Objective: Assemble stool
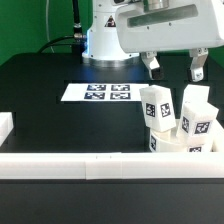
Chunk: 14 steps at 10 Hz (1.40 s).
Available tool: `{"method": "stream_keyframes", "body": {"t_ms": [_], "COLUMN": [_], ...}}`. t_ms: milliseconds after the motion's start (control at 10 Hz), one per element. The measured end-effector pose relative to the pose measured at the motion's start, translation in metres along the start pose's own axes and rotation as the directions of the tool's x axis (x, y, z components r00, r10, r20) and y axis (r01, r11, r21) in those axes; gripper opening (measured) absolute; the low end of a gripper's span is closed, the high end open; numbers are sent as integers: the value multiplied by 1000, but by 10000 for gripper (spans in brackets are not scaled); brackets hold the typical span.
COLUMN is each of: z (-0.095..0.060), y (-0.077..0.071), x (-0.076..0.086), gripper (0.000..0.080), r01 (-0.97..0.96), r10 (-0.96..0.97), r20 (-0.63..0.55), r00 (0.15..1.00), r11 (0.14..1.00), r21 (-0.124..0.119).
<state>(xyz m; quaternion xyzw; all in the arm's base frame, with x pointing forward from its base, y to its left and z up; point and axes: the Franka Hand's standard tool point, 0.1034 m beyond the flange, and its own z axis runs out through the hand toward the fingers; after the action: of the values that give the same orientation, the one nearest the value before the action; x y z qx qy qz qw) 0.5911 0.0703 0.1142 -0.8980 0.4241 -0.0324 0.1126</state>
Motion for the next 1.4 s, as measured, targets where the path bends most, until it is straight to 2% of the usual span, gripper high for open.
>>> {"method": "stream_keyframes", "body": {"t_ms": [100,300,400,800,900,1000,1100,1200,1400], "z": [0,1,2,2,4,6,8,10,11], "y": [1,-6,-10,-6,-2,2,3,7,13], "x": [2,6,7,11,12,12,11,12,15], "gripper": [648,648,648,648,648,648,648,648,648], "r01": [178,477,535,734,823,871,896,934,963], "r10": [-178,-476,-533,-731,-821,-868,-894,-934,-964], "r20": [-8,36,42,58,66,75,73,66,73], "r00": [984,879,845,679,568,491,442,352,257], "r11": [984,876,841,676,563,485,436,345,249], "r21": [-24,-71,-77,-71,-75,-78,-82,-94,-107]}}
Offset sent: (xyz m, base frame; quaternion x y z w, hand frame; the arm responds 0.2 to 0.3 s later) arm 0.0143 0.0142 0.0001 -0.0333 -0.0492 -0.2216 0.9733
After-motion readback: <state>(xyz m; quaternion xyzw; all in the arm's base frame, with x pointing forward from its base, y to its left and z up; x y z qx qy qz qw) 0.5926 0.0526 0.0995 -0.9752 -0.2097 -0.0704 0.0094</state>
